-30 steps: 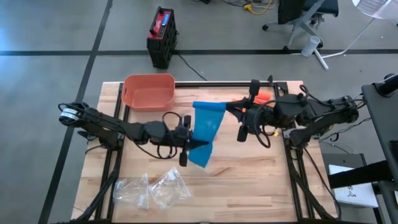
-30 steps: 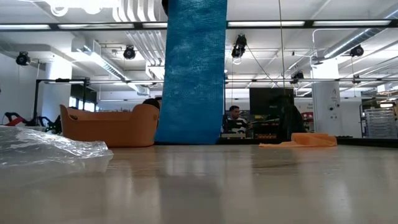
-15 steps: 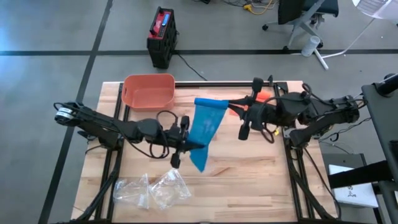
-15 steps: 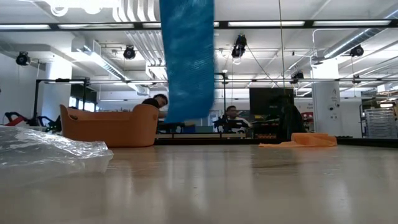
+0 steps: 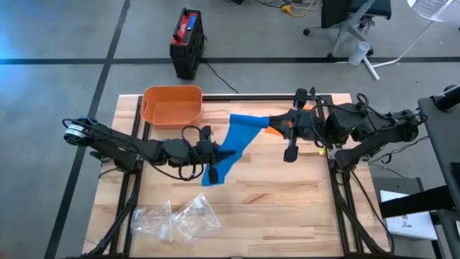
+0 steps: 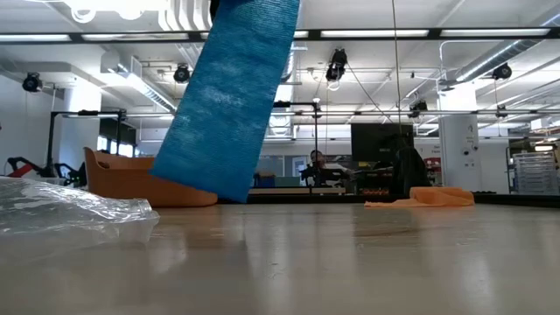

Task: Roll bandage
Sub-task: Roll the blue bandage

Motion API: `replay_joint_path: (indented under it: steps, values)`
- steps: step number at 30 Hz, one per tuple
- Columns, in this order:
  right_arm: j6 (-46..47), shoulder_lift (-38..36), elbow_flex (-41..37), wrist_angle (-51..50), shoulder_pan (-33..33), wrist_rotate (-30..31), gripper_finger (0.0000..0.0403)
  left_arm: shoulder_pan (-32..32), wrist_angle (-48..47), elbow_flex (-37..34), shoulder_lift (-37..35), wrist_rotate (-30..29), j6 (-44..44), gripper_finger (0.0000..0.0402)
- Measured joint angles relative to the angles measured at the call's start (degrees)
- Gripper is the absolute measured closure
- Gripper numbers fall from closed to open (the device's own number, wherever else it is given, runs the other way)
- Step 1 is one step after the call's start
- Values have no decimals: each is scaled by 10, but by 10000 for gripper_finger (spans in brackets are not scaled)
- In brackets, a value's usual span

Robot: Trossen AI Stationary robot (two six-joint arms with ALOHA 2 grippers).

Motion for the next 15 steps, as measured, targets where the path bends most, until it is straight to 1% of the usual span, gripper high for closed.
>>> replay_joint_path:
  steps: [4, 6, 8, 11, 13, 15]
  values:
    - [-37, 0, 0, -28, 0, 4, 400, 0, 0, 0, 0, 12, -2, 401]
    - [-74, 0, 0, -29, 0, 4, 400, 0, 5, 0, 0, 52, -2, 401]
    - [-110, 1, 0, -26, 0, 6, 400, -1, 18, 0, 0, 107, -2, 401]
    - [-155, 6, 0, -22, 0, 32, 400, -2, 38, 0, 0, 179, -3, 401]
    - [-173, 9, 0, -22, 0, 48, 400, -4, 47, 0, 0, 200, -5, 401]
    - [-184, 9, 0, -22, 0, 57, 400, -5, 54, 0, -4, 208, -5, 401]
